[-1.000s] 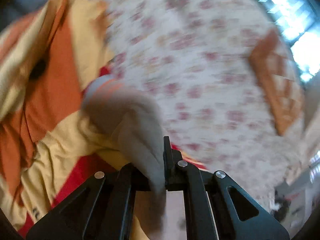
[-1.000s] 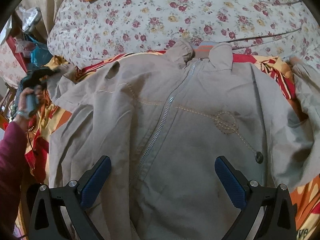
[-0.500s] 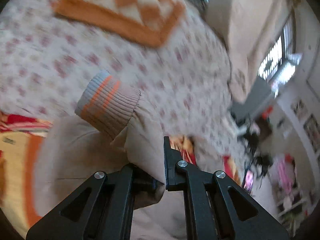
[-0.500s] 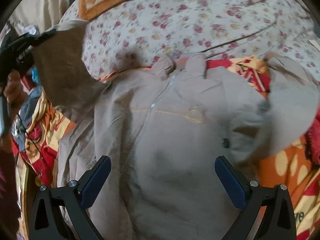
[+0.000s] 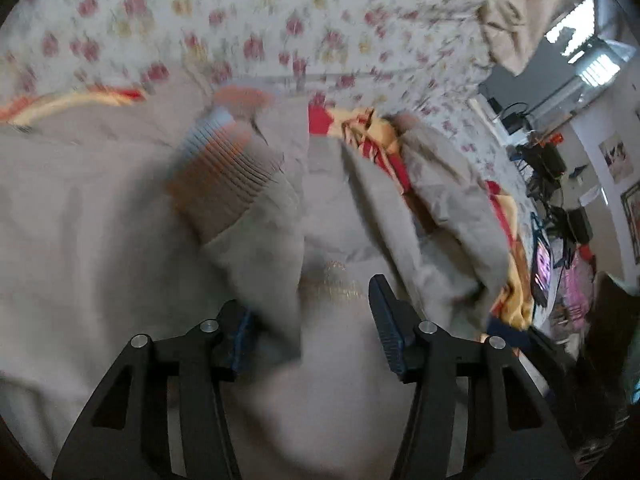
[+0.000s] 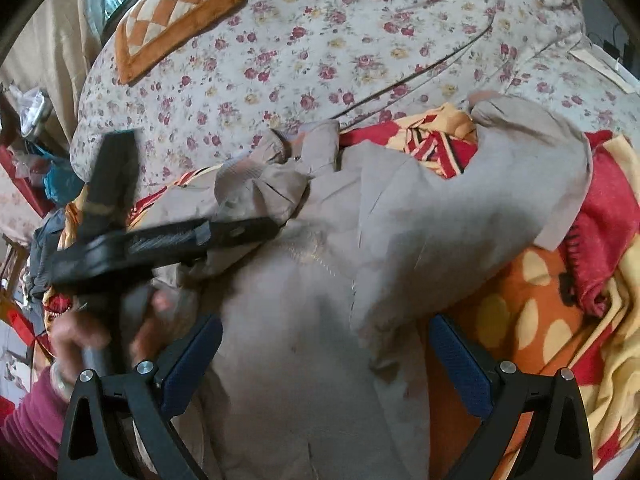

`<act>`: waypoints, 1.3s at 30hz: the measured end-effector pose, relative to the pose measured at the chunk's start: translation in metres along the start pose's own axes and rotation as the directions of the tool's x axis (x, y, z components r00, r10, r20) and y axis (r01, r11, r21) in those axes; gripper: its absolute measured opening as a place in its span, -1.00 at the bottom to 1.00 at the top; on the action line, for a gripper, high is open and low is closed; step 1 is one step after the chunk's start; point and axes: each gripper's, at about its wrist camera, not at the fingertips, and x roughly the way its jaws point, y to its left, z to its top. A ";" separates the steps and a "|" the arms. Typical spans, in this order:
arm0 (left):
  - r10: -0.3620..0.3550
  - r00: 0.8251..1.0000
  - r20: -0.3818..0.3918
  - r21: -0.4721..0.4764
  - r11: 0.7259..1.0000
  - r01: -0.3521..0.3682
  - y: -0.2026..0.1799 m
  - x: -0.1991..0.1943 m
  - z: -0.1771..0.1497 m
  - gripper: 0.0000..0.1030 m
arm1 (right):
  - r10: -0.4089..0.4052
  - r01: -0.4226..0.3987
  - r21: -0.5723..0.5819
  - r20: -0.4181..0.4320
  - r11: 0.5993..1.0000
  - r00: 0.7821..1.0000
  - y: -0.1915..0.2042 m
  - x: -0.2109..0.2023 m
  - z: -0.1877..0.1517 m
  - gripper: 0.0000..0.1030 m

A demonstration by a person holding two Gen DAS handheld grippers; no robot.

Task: Fold large clothes
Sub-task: 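Carry the sleeve cuff across the jacket front with the left gripper and release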

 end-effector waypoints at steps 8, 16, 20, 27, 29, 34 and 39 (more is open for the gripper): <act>0.419 0.892 0.170 -0.077 0.908 -0.412 0.070 -0.097 -0.029 0.11 | 0.044 -0.044 -0.016 -0.013 0.999 0.999 0.017 0.027 0.027 0.99; 0.476 0.879 0.010 -0.200 0.863 -0.465 0.130 -0.074 -0.086 0.11 | 0.054 -0.063 -0.145 -0.065 0.987 0.996 0.081 0.080 0.052 0.99; 0.495 0.868 0.046 -0.171 0.859 -0.482 0.124 -0.077 -0.092 0.11 | -0.029 0.015 -0.219 -0.063 0.976 0.998 0.098 0.114 0.059 0.32; 0.442 0.895 0.056 -0.244 0.876 -0.417 0.134 -0.084 -0.091 0.11 | 0.013 -0.013 -0.013 0.001 1.000 1.000 0.036 0.104 0.073 -0.43; 0.445 0.893 0.063 -0.256 0.872 -0.416 0.133 -0.087 -0.087 0.11 | 0.005 -0.004 0.042 -0.014 0.999 1.000 0.014 0.104 0.068 -0.43; 0.470 0.866 0.171 -0.259 0.869 -0.421 0.120 -0.120 -0.080 0.11 | 0.028 -0.019 0.125 -0.075 0.992 0.997 -0.016 0.094 0.051 -0.25; 0.484 0.854 0.191 -0.264 0.863 -0.430 0.117 -0.125 -0.056 0.11 | -0.028 0.021 0.134 0.045 0.991 0.999 -0.023 0.048 0.048 -0.13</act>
